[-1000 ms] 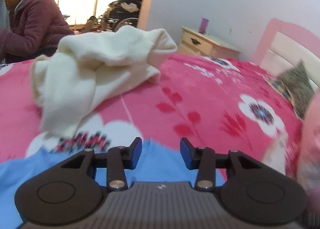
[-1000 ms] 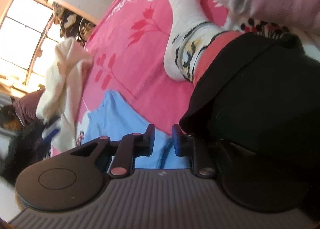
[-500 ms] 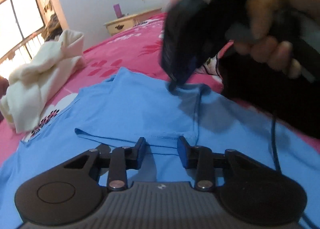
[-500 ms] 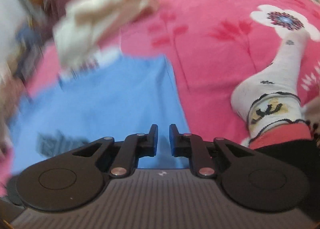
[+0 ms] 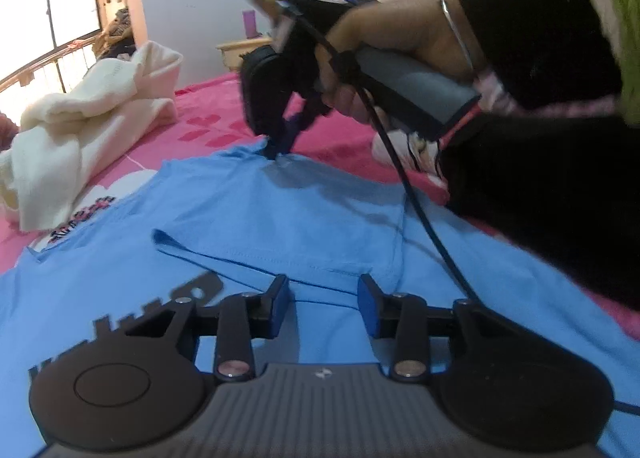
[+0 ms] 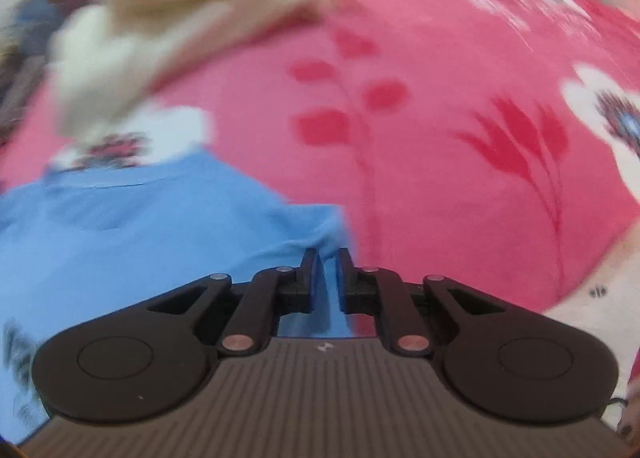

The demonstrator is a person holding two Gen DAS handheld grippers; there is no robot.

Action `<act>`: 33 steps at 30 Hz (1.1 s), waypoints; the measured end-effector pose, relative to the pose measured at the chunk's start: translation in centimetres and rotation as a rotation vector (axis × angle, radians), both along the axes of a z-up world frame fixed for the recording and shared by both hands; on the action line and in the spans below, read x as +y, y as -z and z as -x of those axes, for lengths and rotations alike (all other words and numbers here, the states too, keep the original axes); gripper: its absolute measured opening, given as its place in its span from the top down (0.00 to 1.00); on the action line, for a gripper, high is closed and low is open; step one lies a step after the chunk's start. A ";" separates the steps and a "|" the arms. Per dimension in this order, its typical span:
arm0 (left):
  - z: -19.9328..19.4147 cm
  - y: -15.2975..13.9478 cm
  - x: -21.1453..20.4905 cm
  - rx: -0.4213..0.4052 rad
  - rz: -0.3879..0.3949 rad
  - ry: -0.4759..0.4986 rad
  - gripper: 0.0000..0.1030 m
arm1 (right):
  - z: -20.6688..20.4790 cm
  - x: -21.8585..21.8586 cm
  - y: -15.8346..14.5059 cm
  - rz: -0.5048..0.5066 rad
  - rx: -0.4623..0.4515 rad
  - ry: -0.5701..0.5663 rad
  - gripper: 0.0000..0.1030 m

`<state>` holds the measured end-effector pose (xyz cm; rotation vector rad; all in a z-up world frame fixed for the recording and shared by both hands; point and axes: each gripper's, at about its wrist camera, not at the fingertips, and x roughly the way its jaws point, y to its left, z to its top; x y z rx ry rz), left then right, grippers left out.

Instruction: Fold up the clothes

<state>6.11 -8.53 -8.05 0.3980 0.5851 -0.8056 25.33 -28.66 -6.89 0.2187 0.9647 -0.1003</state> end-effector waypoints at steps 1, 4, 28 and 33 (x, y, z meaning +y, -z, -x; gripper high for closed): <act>-0.1 -0.6 0.9 -0.005 0.016 -0.019 0.58 | 0.0 -0.5 -0.2 -0.029 -0.004 0.043 0.91; -0.5 -2.5 4.1 -0.008 0.065 -0.082 0.54 | 1.9 0.1 -3.7 -0.060 -0.074 0.034 0.90; -13.8 -1.5 31.9 0.235 0.276 -1.208 0.47 | -14.8 39.5 -5.4 -0.262 0.047 -0.546 0.68; -14.4 -1.3 31.3 0.176 0.237 -1.231 0.67 | -17.6 42.9 -2.3 -0.201 0.141 -0.565 0.68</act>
